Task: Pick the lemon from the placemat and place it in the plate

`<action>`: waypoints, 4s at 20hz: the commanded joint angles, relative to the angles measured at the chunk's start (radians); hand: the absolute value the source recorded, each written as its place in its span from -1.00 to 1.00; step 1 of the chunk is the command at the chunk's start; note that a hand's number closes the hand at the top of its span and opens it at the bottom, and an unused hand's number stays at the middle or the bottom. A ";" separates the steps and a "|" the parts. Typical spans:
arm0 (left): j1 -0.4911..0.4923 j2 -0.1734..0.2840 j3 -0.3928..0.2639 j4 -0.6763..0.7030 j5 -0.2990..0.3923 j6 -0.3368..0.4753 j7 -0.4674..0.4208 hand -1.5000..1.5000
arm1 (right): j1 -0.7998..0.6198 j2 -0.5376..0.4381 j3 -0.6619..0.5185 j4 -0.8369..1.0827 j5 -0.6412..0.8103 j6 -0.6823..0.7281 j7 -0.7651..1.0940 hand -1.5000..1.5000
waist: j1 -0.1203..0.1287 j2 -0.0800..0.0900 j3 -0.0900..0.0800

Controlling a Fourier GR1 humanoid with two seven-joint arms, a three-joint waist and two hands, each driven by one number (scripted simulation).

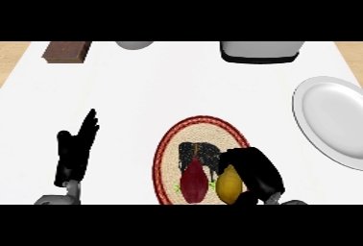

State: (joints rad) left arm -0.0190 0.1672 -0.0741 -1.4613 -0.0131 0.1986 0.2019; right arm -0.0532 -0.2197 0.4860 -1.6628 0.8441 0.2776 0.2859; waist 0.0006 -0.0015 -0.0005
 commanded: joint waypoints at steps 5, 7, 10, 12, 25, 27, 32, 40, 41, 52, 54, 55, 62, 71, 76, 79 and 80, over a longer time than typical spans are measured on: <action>-0.021 0.001 -0.014 -0.040 -0.016 -0.009 0.056 0.00 | -0.223 -0.021 -0.325 0.218 -0.057 -0.040 0.039 1.00 | 0.014 0.005 0.001; 0.031 0.002 -0.016 -0.050 -0.006 -0.024 0.019 0.00 | -0.302 -0.038 -0.395 0.314 -0.033 -0.097 0.055 1.00 | 0.029 0.007 0.002; -0.001 -0.005 -0.008 -0.050 -0.019 0.000 0.044 0.00 | -0.295 -0.058 -0.398 0.326 0.059 -0.249 0.039 1.00 | 0.011 0.003 0.001; -0.044 -0.003 0.013 0.018 -0.021 -0.005 0.025 0.00 | -0.322 -0.054 -0.391 0.264 0.079 -0.235 0.078 1.00 | 0.000 0.002 0.000; 0.010 0.013 0.030 -0.029 0.007 -0.057 0.032 0.00 | -0.350 -0.129 -0.608 0.005 0.125 -0.323 0.257 1.00 | -0.003 -0.001 0.000; 0.038 0.015 0.041 -0.038 0.011 -0.063 0.007 0.00 | -0.376 -0.175 -0.683 0.097 0.063 -0.300 0.208 1.00 | 0.003 0.001 0.000; -0.008 0.007 0.056 -0.025 -0.005 -0.056 0.016 0.00 | -0.391 -0.238 -0.768 0.243 0.022 -0.331 0.107 1.00 | 0.005 0.002 0.001; -0.062 -0.036 0.060 0.063 -0.038 -0.033 -0.011 0.00 | -0.407 -0.274 -0.803 0.514 0.048 -0.421 -0.002 1.00 | 0.004 0.005 0.001; -0.029 -0.040 0.046 0.032 -0.040 -0.036 -0.007 0.00 | -0.462 -0.301 -0.820 0.612 0.040 -0.418 -0.022 1.00 | 0.010 0.006 0.001; -0.030 -0.023 0.058 0.004 -0.034 -0.059 0.007 0.00 | -0.516 -0.379 -0.831 0.991 -0.038 -0.191 -0.165 1.00 | 0.020 0.009 0.001; -0.001 -0.025 0.033 -0.052 -0.057 -0.051 0.043 0.00 | -0.507 -0.369 -0.845 1.046 -0.063 -0.190 -0.222 -1.00 | 0.019 0.006 0.002; -0.115 -0.017 0.067 -0.010 -0.028 -0.065 0.108 0.00 | -0.534 -0.402 -0.848 1.093 -0.058 -0.189 -0.262 -1.00 | 0.015 0.008 0.002; 0.008 -0.038 0.040 -0.011 -0.054 -0.058 0.019 0.00 | -0.525 -0.371 -0.953 1.005 -0.240 -0.167 -0.512 -1.00 | -0.001 0.001 0.002; 0.012 -0.011 0.074 -0.035 -0.034 -0.075 0.017 0.00 | -0.530 -0.413 -1.228 1.049 -0.568 -0.033 -0.610 -1.00 | 0.003 0.002 0.002; -0.039 -0.038 0.072 0.001 -0.053 -0.057 0.044 0.00 | -0.425 -0.446 -1.217 1.037 -0.635 0.069 -0.670 -1.00 | -0.001 0.001 0.001; -0.009 -0.052 0.037 -0.056 -0.063 -0.066 0.061 0.00 | -0.461 -0.509 -1.221 1.137 -0.654 0.105 -0.715 -1.00 | 0.007 0.003 0.001; -0.004 -0.053 0.068 0.030 -0.060 -0.062 -0.036 0.00 | -0.437 -0.473 -1.195 1.179 -0.631 0.065 -0.821 -1.00 | 0.009 0.005 0.002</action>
State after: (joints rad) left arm -0.0302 0.1144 -0.0200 -1.4625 -0.0737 0.1441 0.2121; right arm -0.5032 -0.6755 -0.7193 -0.5491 0.2347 0.3234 -0.4384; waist 0.0045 0.0016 0.0008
